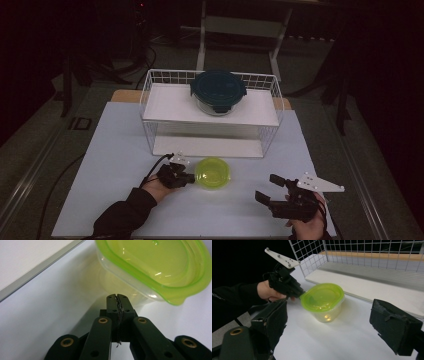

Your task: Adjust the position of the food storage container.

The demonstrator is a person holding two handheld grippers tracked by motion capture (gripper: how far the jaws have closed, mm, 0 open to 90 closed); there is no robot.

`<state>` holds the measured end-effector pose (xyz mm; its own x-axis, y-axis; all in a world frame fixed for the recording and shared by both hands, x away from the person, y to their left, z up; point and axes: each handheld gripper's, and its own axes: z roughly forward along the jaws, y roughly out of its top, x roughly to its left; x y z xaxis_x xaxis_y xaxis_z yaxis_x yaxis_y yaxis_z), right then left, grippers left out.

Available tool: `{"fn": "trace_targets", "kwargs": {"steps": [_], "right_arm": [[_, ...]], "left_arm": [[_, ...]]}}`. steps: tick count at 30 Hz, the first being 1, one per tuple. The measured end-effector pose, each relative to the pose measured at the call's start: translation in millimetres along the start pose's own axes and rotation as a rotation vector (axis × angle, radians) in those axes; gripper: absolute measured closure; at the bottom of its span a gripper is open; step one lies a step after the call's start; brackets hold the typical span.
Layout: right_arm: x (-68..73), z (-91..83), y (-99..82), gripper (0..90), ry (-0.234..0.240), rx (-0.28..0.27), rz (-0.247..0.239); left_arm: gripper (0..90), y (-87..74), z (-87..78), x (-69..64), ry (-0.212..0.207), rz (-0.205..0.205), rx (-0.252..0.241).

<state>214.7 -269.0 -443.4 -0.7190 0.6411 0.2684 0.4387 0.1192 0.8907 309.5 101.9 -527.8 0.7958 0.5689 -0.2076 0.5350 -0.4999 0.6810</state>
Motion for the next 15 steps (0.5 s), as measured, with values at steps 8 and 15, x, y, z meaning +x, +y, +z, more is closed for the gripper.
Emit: {"fn": "trace_targets", "kwargs": {"steps": [8, 15], "right_arm": [[1.8, 0.5, 0.2, 14.4, -0.003, 0.003, -0.006], [3.5, 4.2, 0.8, 14.4, -0.006, 0.01, -0.017]], "left_arm": [[70.8, -12.3, -32.0, 2.8, 0.024, -0.022, -0.01], [39.1, -17.8, -64.1, -4.2, -0.012, -0.048, -0.061]]}}
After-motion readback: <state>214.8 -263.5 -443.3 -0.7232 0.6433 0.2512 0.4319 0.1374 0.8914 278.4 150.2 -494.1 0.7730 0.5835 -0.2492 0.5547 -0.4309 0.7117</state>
